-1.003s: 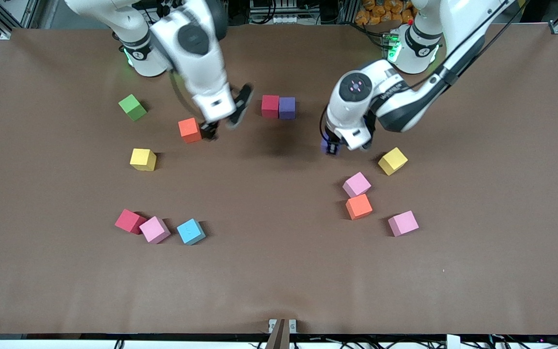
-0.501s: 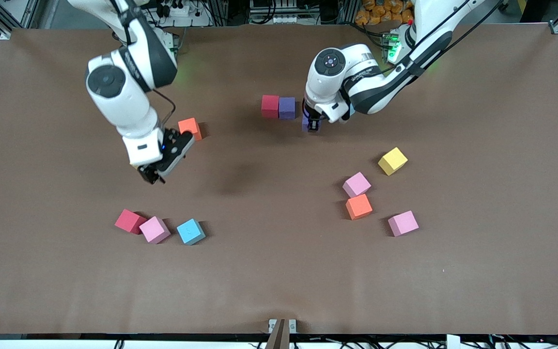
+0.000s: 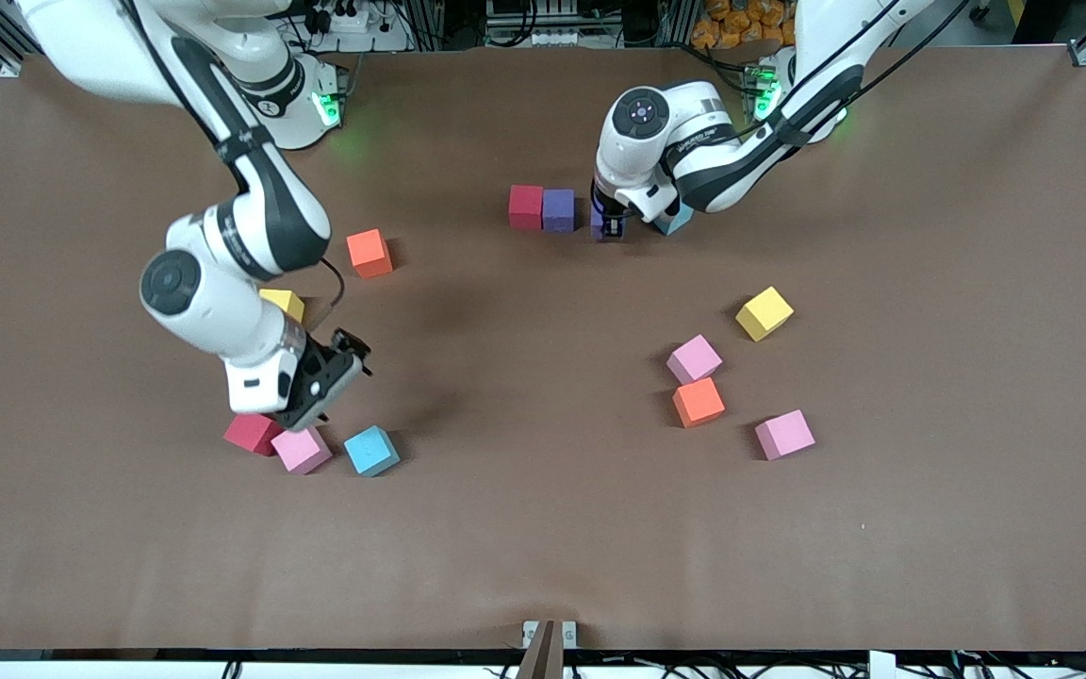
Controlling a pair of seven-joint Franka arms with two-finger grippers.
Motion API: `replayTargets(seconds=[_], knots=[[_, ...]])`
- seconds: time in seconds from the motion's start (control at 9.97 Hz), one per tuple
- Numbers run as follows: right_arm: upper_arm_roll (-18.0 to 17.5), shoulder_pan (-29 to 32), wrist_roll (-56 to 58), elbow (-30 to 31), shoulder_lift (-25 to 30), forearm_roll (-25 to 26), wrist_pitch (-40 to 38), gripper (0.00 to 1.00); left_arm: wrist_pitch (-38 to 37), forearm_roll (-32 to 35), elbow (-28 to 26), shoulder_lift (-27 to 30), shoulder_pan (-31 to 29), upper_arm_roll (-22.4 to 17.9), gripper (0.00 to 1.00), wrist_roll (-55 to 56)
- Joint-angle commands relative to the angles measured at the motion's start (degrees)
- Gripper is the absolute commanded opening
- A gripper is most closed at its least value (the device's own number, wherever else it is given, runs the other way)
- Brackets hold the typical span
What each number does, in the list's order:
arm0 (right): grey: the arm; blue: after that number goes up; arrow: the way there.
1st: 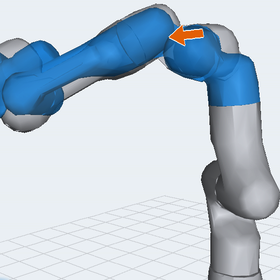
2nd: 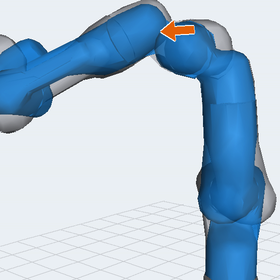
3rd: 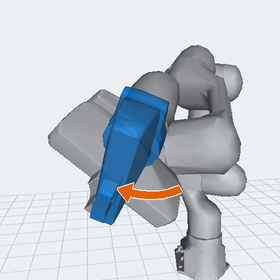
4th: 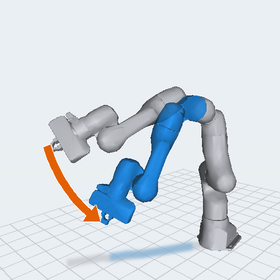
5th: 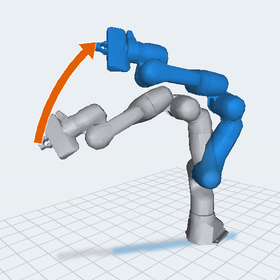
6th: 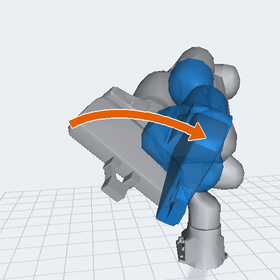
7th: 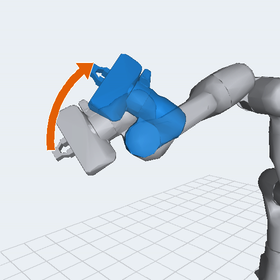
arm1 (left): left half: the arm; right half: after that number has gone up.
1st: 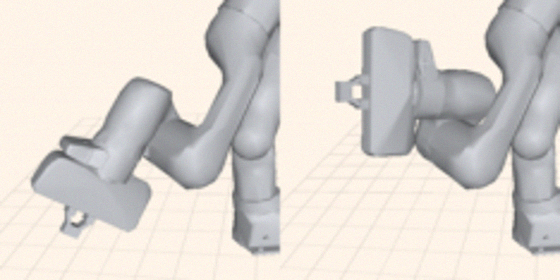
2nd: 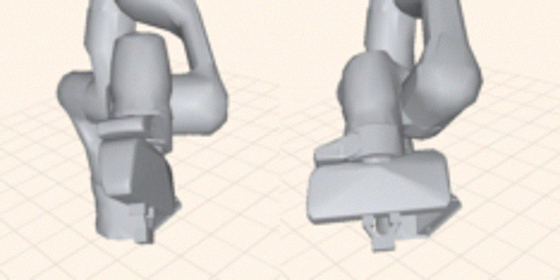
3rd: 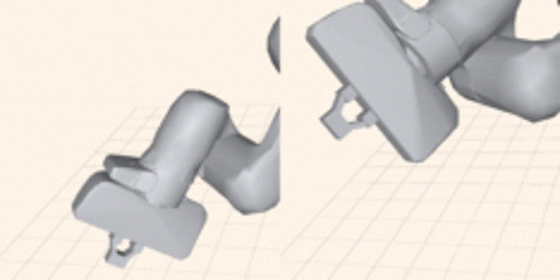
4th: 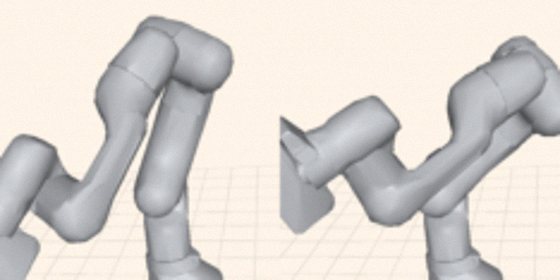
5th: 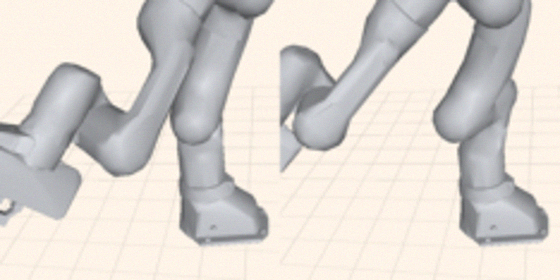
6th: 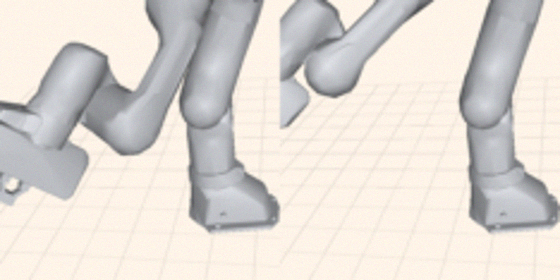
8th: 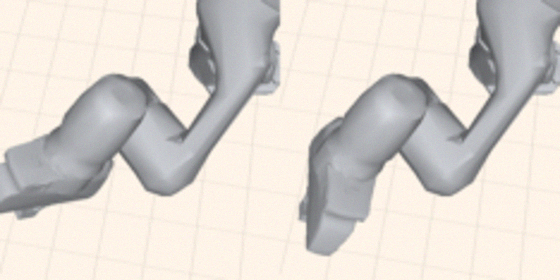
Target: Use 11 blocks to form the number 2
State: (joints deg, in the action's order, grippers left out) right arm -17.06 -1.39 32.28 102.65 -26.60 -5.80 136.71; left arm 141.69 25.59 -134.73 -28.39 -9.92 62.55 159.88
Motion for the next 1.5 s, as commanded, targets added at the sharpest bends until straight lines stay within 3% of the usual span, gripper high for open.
replayTargets(seconds=[0.0,0.1,0.3,0.6,1.1,1.3,1.4], knots=[[2.89,-2.37,-1.17,-10.24,-8.35,1.64,-1.54,1.0,2.71,3.5,-2.02,0.79,2.62,0.12,0.0,15.19],[4.65,-4.04,-1.26,-12.88,-11.08,4.19,-1.27,1.0,3.32,3.68,-2.03,0.7,2.98,0.12,0.0,16.07],[8.09,-6.94,-2.13,-18.34,-15.49,4.22,-0.66,1.0,3.68,4.03,-1.85,0.09,3.59,-0.58,0.0,17.56],[8.36,-7.57,-3.72,-18.36,-17.25,4.48,2.51,1.0,4.73,4.03,-1.5,0.09,6.74,-4.26,0.0,20.81],[8.62,-7.57,-3.81,-15.9,-19.37,3.69,2.86,1.0,5.52,3.94,-0.1,0.0,9.74,-6.29,0.0,22.05],[8.71,-8.44,-3.89,-15.46,-20.07,3.6,5.82,0.99,5.7,4.03,1.48,-0.96,13.68,-10.23,0.0,22.49],[8.71,-8.54,-3.81,-14.94,-20.33,3.6,7.76,0.86,5.7,4.03,2.36,-1.23,15.36,-11.73,0.0,22.84]])
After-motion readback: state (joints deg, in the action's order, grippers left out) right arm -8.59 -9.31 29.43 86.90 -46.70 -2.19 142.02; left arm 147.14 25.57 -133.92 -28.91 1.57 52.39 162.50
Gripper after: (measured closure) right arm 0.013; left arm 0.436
